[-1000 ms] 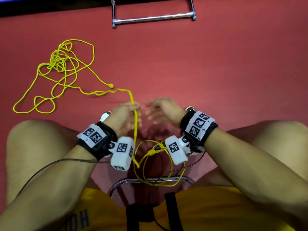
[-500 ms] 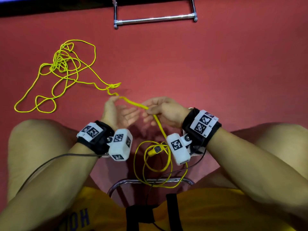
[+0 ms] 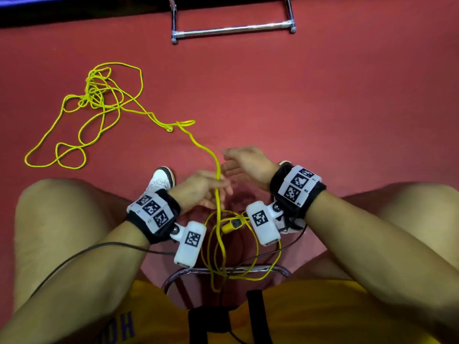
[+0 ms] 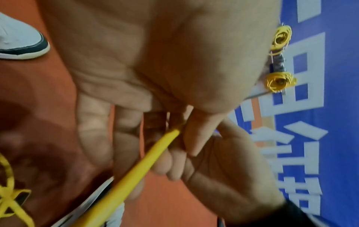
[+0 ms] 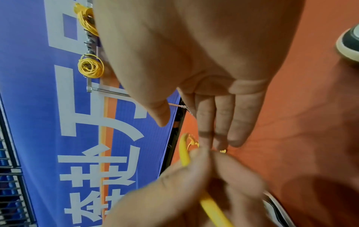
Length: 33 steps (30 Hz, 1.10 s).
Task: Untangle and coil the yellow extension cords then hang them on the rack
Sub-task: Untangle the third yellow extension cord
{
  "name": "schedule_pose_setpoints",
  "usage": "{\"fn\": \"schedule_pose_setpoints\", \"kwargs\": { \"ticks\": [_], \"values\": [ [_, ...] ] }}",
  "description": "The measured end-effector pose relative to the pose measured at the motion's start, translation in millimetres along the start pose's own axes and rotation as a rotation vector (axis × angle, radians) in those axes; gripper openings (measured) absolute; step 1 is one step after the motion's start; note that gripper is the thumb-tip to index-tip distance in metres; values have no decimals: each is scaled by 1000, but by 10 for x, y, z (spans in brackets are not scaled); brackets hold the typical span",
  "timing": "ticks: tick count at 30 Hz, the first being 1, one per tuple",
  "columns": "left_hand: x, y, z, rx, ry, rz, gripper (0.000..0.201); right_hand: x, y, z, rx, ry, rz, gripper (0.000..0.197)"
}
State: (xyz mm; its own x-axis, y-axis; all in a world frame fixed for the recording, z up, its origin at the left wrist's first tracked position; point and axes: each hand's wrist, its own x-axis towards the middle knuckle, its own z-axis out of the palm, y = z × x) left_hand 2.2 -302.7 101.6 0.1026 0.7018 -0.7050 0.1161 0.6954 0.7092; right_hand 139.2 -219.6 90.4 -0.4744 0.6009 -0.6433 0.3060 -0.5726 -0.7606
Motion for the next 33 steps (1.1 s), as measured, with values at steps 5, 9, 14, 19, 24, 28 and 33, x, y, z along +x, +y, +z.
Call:
{"fn": "schedule_pose_setpoints", "kwargs": {
  "ticks": [5,9,14,19,24,28,33],
  "values": [
    [-70,-67,199,240,-204,-116,11,-1,103,13,-36,-80,-33,13],
    [60,-6,-34,-317,252,-182,26,-56,0,-17,-58,-138,-62,19],
    [217,30,-401,-1082,532,50,44,-146,-16,-49,-188,-416,37,27],
    [211,5,-249,-773,543,119,30,-208,-69,-59,-529,-404,97,25],
    [60,-23,-29,-248,185,119,17,-88,-124,-146,-155,39,-14,18],
    [0,-83,57,89,-41,98,16,-58,-73,-99,-328,16,-68,34],
    [-13,-50,148,140,-37,-2,14,-42,84,-3,-384,29,-117,14]
  ]
}}
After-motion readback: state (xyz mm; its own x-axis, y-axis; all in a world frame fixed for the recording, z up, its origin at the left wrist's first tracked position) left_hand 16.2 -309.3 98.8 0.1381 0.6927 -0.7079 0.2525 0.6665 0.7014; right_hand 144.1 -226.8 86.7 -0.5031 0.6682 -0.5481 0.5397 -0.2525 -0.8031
